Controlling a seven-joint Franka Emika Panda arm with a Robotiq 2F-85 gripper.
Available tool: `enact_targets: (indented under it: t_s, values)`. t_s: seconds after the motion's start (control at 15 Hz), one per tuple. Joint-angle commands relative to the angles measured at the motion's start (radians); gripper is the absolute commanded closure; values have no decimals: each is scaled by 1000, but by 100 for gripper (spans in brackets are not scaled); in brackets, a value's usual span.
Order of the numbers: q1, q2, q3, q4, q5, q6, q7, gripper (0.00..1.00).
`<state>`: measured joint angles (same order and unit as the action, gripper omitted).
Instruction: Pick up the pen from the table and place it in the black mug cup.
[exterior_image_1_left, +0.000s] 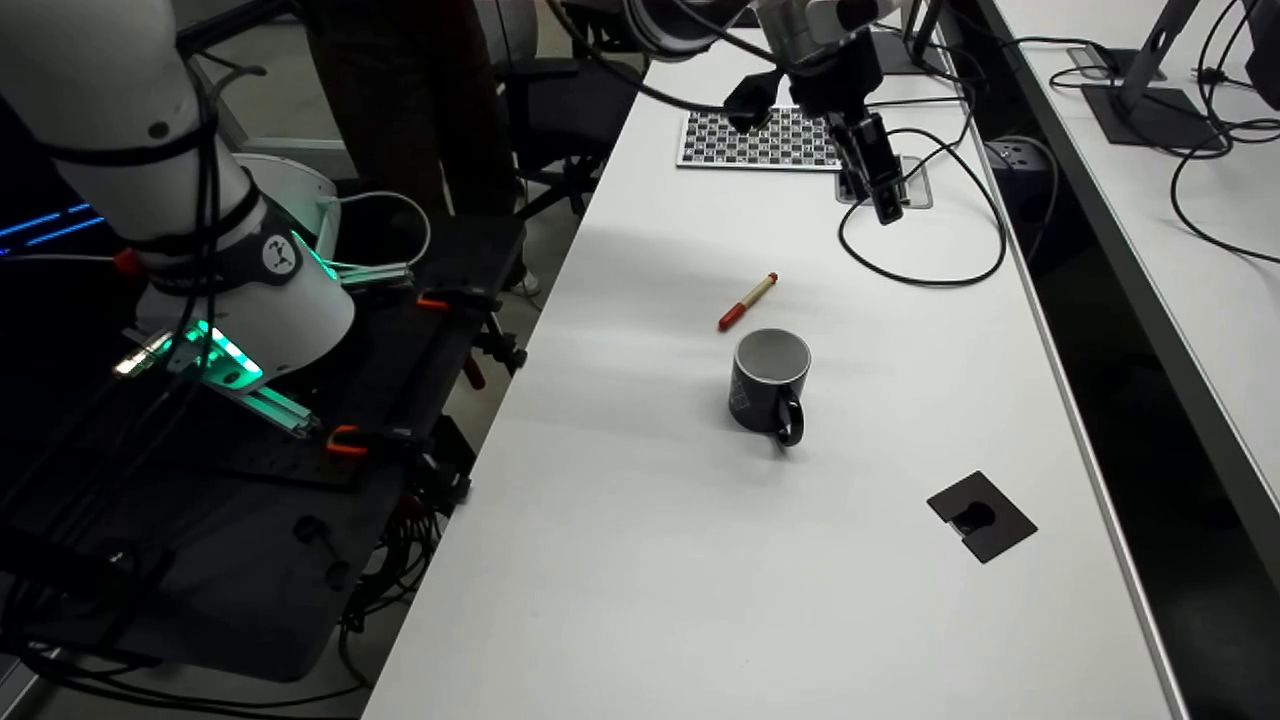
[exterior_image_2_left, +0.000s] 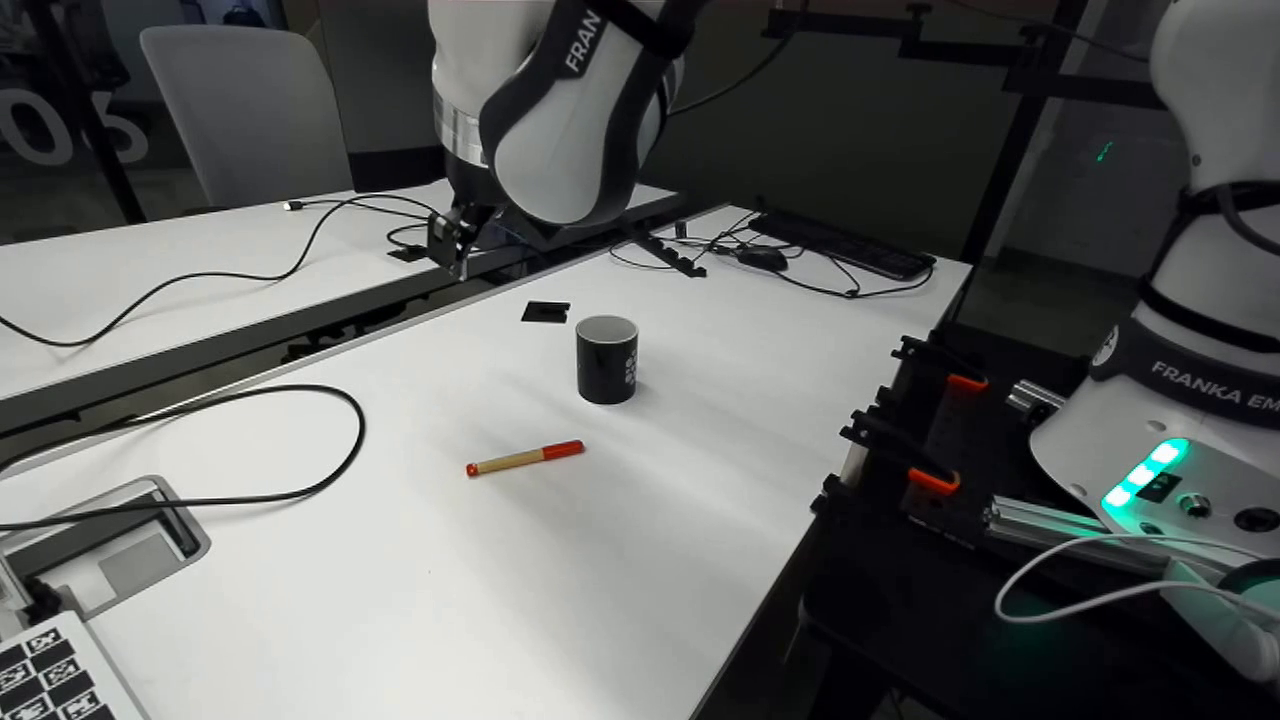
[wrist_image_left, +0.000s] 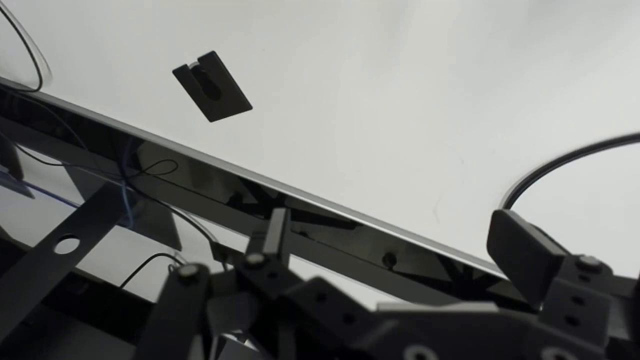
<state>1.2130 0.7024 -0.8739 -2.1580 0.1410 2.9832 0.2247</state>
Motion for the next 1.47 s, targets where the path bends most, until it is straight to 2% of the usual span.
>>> enact_targets:
  t_s: [0.0, 0.07, 0.13, 0.47, 0.8, 1.4]
  values:
    - [-81, -63, 73, 24, -143, -97, -56, 0]
    - [-88, -63, 75, 31, -177, -121, -46, 0]
    - [-78, -41, 69, 17, -178, -63, 24, 0]
    - [-99, -47, 84, 28, -219, -89, 20, 0]
    - [-137, -43, 141, 23, -264, -49, 28, 0]
    - [-170, -47, 200, 1, -310, 35, 2, 0]
